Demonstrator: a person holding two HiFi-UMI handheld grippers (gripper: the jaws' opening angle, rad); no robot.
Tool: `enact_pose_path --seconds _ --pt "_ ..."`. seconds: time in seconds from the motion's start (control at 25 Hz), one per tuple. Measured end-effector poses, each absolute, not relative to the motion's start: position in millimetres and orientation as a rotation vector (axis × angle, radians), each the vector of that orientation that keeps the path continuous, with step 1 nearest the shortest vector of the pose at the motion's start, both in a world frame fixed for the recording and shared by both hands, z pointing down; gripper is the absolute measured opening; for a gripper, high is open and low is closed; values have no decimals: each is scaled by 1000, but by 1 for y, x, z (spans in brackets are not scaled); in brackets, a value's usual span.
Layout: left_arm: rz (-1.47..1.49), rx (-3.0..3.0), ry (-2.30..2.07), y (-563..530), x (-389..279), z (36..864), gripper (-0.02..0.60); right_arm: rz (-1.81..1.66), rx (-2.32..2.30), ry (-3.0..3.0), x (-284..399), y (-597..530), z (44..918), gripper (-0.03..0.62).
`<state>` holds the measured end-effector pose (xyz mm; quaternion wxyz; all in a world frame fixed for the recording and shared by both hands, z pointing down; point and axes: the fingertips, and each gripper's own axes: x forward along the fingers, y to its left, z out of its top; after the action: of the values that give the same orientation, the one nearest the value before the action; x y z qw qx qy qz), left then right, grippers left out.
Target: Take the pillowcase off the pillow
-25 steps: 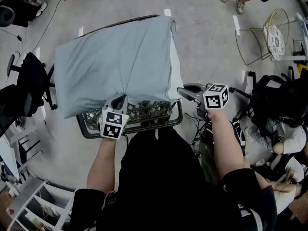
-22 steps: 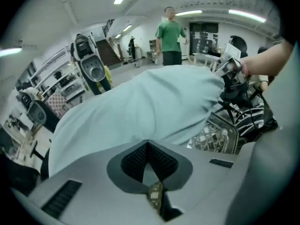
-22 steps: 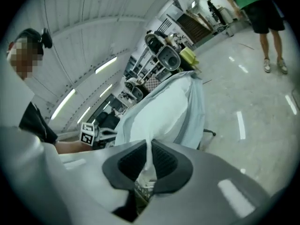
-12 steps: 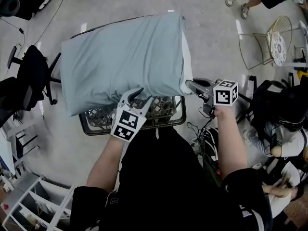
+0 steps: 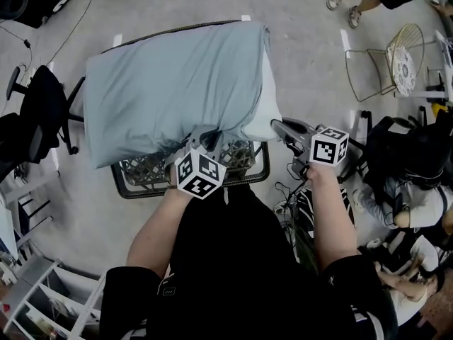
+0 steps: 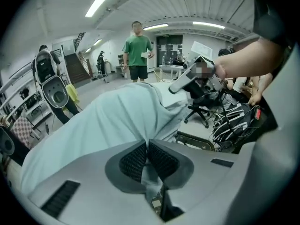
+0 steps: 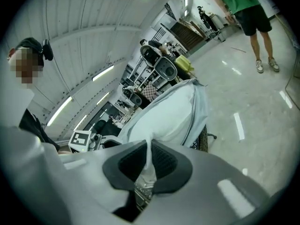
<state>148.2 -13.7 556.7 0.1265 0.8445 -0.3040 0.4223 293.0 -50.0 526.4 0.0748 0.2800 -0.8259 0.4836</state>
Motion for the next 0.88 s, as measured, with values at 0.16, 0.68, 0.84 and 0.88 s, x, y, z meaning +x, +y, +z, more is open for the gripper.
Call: enact_pose_path --seconds 0.16,0.68,0.84,0.88 --pt "1165 2392 -940 -9 122 558 21 1456 876 -2508 295 -62 515 31" --pt "1215 2274 -1263 -16 64 553 254 1471 943 -2576 283 -87 462 29" --pt "1300 2295 -1228 -18 50 549 44 1480 1055 -2577 298 -104 459 29" --pt "1316 2290 -1233 -16 43 547 20 1481 1074 -2583 301 -110 457 29"
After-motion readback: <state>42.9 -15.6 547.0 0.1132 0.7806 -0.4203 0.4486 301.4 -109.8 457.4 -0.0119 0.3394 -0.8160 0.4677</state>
